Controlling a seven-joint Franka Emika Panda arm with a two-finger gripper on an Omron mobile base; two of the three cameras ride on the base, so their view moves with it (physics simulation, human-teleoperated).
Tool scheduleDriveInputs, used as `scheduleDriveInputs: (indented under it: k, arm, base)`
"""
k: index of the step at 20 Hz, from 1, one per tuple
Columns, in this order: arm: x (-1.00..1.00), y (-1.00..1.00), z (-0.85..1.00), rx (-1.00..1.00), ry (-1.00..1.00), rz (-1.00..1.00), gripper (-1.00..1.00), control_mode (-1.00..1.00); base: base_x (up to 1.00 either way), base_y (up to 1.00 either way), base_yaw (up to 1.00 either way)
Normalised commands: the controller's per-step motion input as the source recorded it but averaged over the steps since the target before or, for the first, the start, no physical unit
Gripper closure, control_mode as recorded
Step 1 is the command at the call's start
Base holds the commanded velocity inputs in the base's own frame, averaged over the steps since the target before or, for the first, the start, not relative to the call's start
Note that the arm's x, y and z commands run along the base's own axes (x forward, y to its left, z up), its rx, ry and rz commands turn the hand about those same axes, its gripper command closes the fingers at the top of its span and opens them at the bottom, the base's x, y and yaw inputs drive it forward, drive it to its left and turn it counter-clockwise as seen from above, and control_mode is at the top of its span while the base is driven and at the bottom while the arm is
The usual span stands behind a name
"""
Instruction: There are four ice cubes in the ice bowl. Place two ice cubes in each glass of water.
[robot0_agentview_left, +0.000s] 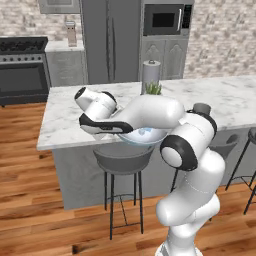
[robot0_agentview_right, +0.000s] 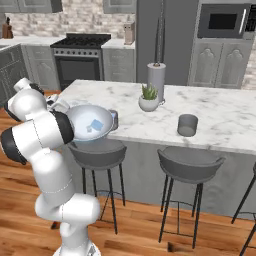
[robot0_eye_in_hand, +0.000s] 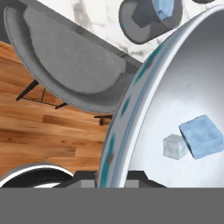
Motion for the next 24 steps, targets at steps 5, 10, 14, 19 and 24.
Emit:
scheduleDriveInputs:
  k: [5,10,14,19,24]
  arm:
    - [0.00,0.00,0.00,0.00,0.00,0.00,1.00,1.00]
    - [0.00,0.00,0.00,0.00,0.00,0.00,1.00,1.00]
    - [0.00,0.00,0.00,0.00,0.00,0.00,1.00,1.00]
    - [0.00,0.00,0.00,0.00,0.00,0.00,1.00,1.00]
    - [0.00,0.00,0.00,0.00,0.00,0.00,1.00,1.00]
  base:
    - [-0.15,-0.70,0.00]
    - [0.03,-0.45,0.05]
    - [0.28,-0.23,0.06]
    - [0.47,-0.11,0.11]
    - [0.52,-0.39,0.12]
